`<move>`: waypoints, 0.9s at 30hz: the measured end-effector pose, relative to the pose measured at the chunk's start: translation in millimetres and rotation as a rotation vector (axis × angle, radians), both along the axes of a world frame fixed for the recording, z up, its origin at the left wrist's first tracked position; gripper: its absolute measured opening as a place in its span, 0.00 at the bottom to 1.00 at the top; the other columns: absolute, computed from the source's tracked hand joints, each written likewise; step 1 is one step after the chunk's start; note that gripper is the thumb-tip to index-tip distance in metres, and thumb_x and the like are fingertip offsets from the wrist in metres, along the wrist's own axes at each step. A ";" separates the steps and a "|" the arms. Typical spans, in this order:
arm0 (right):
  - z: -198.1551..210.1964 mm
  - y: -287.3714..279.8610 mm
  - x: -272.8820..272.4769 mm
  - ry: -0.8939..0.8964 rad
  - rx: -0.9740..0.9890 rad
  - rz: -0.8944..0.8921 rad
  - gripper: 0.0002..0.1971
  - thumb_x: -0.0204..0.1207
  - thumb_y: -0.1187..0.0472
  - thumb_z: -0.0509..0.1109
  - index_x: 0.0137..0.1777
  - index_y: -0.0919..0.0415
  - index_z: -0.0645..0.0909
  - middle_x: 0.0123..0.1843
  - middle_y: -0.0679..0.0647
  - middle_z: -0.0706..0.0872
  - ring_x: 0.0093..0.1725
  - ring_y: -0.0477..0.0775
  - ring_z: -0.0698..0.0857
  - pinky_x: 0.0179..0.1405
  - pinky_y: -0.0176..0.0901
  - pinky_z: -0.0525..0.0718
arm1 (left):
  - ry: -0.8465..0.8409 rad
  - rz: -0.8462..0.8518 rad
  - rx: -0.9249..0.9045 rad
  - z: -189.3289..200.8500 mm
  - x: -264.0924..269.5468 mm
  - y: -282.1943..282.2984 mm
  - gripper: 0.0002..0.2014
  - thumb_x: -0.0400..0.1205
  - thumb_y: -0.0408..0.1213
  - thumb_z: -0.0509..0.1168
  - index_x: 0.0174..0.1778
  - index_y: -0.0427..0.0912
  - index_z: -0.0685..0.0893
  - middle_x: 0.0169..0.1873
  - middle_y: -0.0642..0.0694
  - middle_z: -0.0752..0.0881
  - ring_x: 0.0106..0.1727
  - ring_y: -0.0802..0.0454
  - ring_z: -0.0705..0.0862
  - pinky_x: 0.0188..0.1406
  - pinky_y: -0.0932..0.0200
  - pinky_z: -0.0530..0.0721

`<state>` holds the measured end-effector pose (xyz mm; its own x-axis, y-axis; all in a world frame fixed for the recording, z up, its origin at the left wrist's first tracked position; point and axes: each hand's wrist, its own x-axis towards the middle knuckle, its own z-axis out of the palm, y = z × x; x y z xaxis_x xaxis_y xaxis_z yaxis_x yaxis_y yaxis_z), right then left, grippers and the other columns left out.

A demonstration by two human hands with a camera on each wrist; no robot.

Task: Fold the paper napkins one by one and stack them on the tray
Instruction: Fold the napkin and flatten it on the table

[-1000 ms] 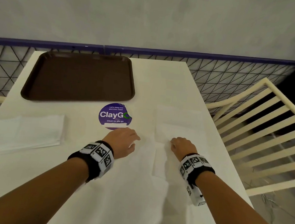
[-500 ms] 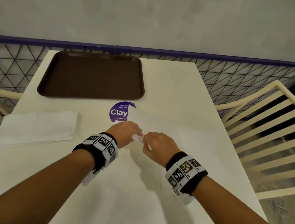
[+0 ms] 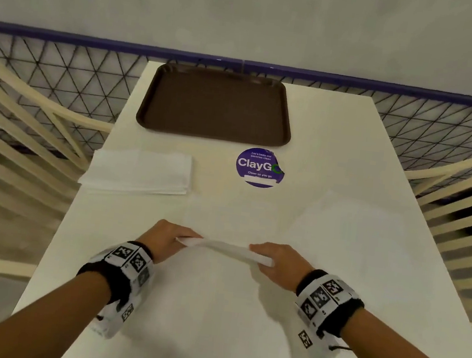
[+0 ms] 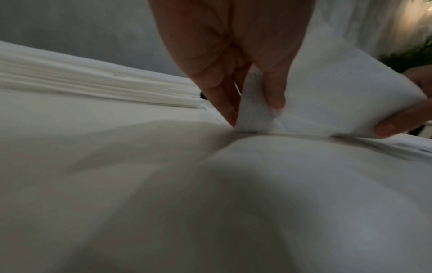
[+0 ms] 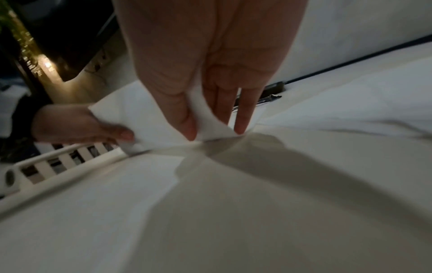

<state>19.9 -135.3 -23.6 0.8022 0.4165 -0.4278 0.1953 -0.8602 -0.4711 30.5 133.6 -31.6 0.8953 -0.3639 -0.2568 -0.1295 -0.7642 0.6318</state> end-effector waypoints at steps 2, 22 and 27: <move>5.7 3.3 5.6 0.002 0.030 -0.041 0.18 0.80 0.64 0.64 0.70 0.58 0.78 0.68 0.53 0.82 0.67 0.52 0.80 0.63 0.30 0.71 | 0.059 0.117 -0.021 -0.2 0.4 3.8 0.09 0.82 0.37 0.65 0.48 0.38 0.89 0.31 0.68 0.87 0.39 0.76 0.81 0.41 0.77 0.73; -13.2 -0.5 73.9 0.332 0.168 -0.678 0.14 0.77 0.59 0.70 0.53 0.71 0.82 0.45 0.62 0.82 0.44 0.59 0.82 0.51 0.53 0.84 | 0.274 0.339 0.285 4.1 48.7 -14.9 0.21 0.83 0.54 0.56 0.31 0.42 0.68 0.28 0.47 0.78 0.43 0.43 0.82 0.43 0.57 0.75; -18.9 -0.7 76.9 0.287 0.118 -0.683 0.17 0.76 0.57 0.70 0.55 0.73 0.84 0.56 0.68 0.86 0.57 0.67 0.85 0.65 0.57 0.80 | 0.220 0.367 0.332 2.4 51.2 -18.5 0.21 0.84 0.55 0.53 0.37 0.41 0.72 0.47 0.41 0.84 0.55 0.41 0.81 0.44 0.59 0.69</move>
